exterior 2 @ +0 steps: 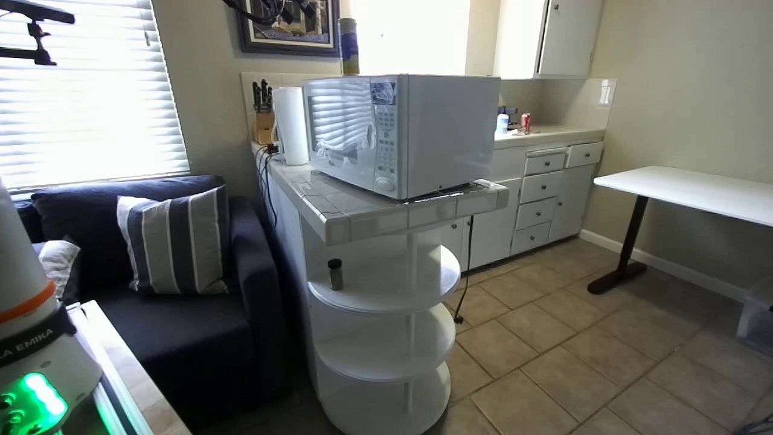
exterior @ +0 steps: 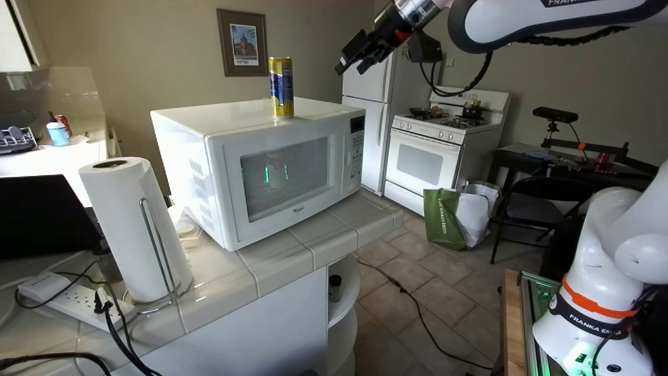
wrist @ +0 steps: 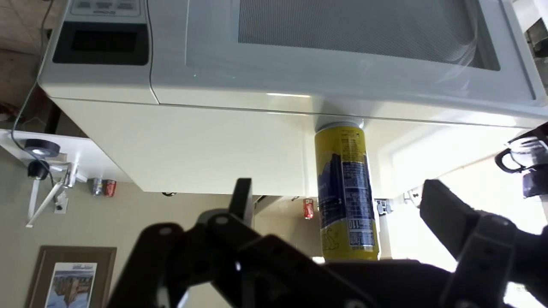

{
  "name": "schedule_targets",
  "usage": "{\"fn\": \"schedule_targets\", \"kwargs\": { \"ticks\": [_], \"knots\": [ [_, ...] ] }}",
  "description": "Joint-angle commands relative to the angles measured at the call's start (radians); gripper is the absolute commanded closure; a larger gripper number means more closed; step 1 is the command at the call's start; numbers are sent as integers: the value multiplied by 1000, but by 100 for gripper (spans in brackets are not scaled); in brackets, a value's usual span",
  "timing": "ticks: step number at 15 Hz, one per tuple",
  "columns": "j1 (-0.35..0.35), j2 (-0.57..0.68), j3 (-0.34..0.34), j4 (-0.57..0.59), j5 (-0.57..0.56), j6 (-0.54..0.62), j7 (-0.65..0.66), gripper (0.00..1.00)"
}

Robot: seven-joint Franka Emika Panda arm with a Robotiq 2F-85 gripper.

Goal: Remove the can bottle from the microwave and put it on the counter to the left next to the microwave

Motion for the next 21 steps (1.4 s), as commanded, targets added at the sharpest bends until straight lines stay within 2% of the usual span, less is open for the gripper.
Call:
{"fn": "schedule_targets", "kwargs": {
  "ticks": [1, 4, 8, 13, 16, 21],
  "knots": [
    [-12, 19, 13, 13, 9, 13, -2, 0],
    [-27, 86, 42, 54, -22, 44, 31, 0],
    [-69, 176, 78, 103, -108, 206, 90, 0],
    [-125, 291, 103, 177, -248, 342, 202, 0],
    [-142, 359, 113, 232, -335, 383, 281, 0],
    [-127, 440, 108, 306, -430, 393, 377, 0]
  ]
}}
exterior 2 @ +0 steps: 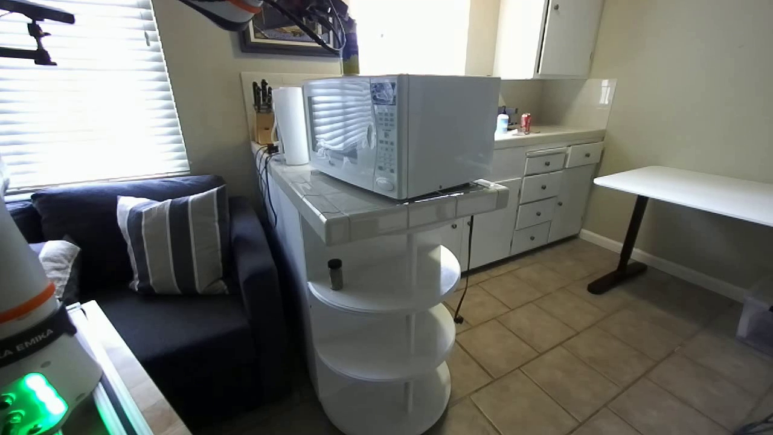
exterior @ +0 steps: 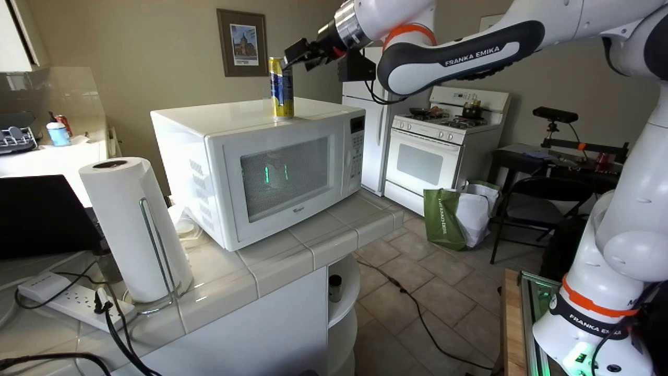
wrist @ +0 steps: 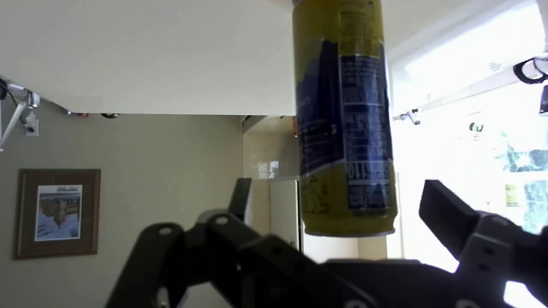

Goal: Remove the can bottle from the microwave and put it on the counter to the left next to the microwave

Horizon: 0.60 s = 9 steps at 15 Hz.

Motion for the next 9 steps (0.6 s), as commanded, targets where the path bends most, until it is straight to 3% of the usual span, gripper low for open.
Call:
{"fn": "schedule_targets", "kwargs": {
  "ticks": [1, 5, 7, 9],
  "knots": [
    [2, 72, 9, 71, -81, 13, 82, 0],
    [11, 110, 3, 112, -135, 12, 141, 0],
    [13, 126, 1, 129, -160, 15, 160, 13],
    [15, 139, -1, 145, -181, 19, 175, 10]
  ]
}}
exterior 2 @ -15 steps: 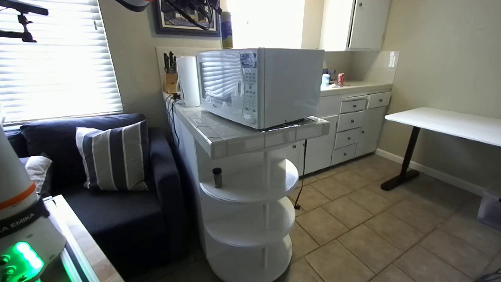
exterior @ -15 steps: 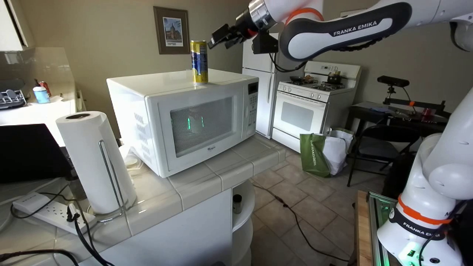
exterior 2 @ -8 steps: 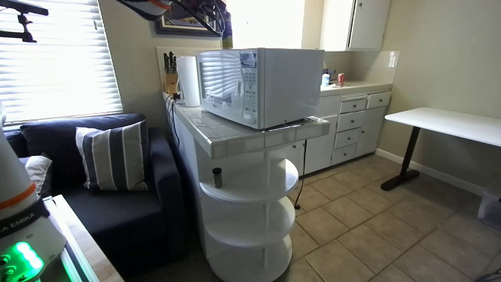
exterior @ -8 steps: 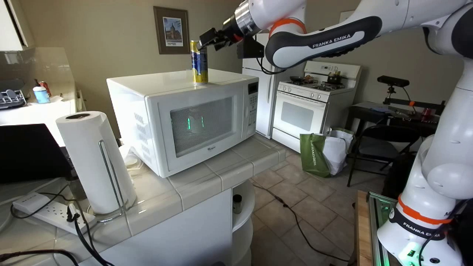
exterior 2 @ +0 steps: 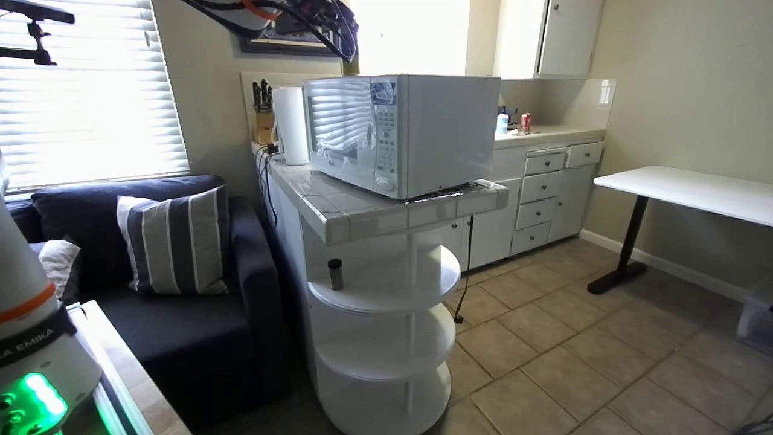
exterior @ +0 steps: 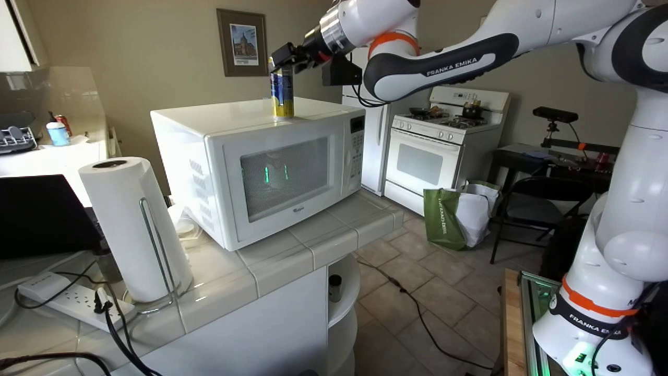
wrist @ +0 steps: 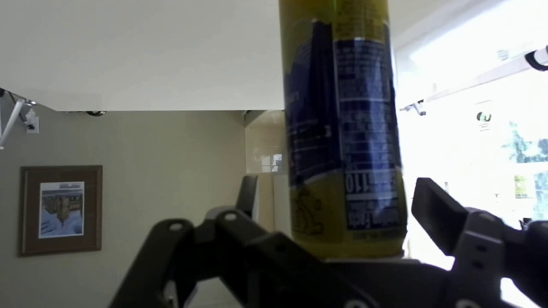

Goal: Remove the can bottle from the microwave and put it on the counter to the left next to the microwave

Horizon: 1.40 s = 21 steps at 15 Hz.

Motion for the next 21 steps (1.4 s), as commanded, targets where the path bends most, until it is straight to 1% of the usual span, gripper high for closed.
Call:
{"fn": "schedule_targets", "kwargs": {
  "ticks": [1, 2, 3, 4, 6, 7, 8, 9, 12, 14, 17, 19, 21],
  "knots": [
    [10, 45, -4, 50, -57, 16, 57, 15],
    [12, 51, -5, 56, -69, 17, 65, 14],
    [12, 56, -5, 60, -74, 16, 69, 18],
    [14, 60, -6, 66, -82, 15, 75, 19],
    [16, 66, -5, 71, -88, 10, 80, 29],
    [18, 67, -5, 71, -95, 8, 83, 45],
    [20, 66, -5, 72, -95, 2, 85, 55],
    [21, 60, -3, 68, -93, -4, 83, 62],
    [29, 35, -1, 58, -98, -12, 94, 63],
    [39, 9, 4, 45, -99, 3, 102, 63],
    [67, -35, 29, 35, -96, 34, 90, 63],
    [96, -50, 64, 44, -57, 39, 53, 63],
    [135, -30, 104, 79, -45, 46, 33, 63]
  ]
}}
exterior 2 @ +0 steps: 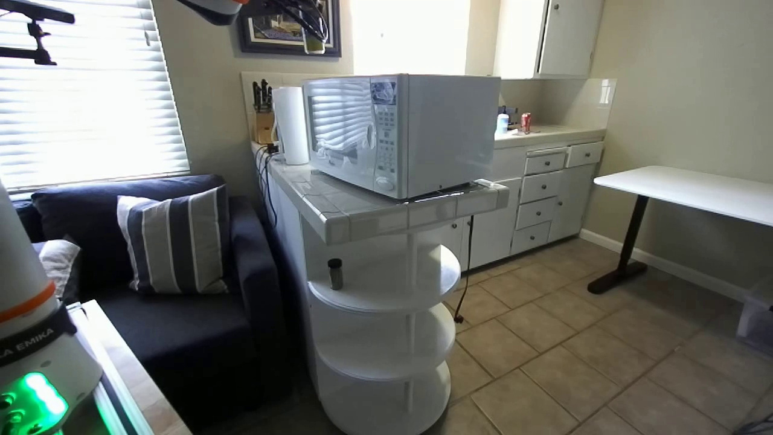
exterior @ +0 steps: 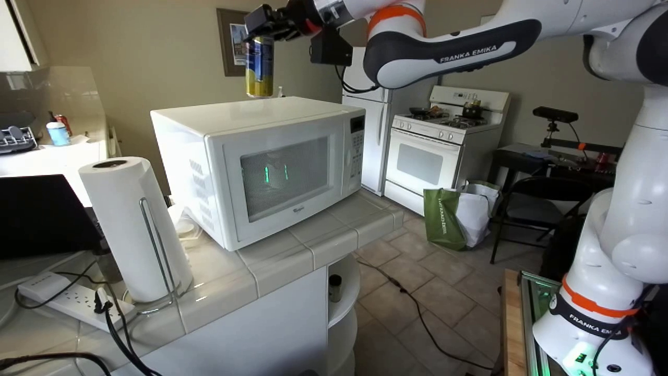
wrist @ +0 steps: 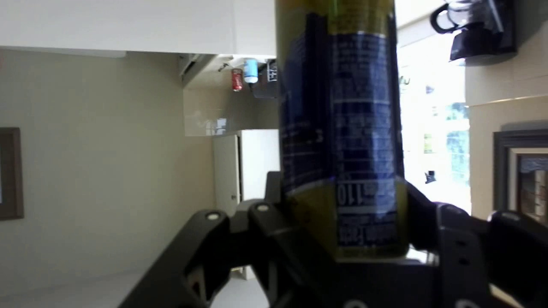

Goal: Remove the can bottle from the microwave and put it on the counter to the left next to the microwave

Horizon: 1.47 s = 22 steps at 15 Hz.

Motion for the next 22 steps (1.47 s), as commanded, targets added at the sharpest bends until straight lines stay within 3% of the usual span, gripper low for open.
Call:
{"fn": "schedule_targets", "kwargs": {
  "ticks": [1, 5, 9, 16, 17, 18, 21, 22],
  "knots": [
    [61, 24, 64, 51, 21, 26, -33, 63],
    [155, 161, 152, 179, -8, 11, -33, 63],
    [258, 329, 200, 329, -16, -16, -50, 63],
    [376, 513, 131, 485, -42, -17, 0, 63],
    [343, 464, 158, 404, -12, -8, -27, 63],
    [346, 478, 154, 410, -12, -8, -27, 38],
    [345, 481, 155, 408, -12, -8, -27, 38],
    [345, 480, 155, 408, -12, -8, -27, 63]
  ]
}}
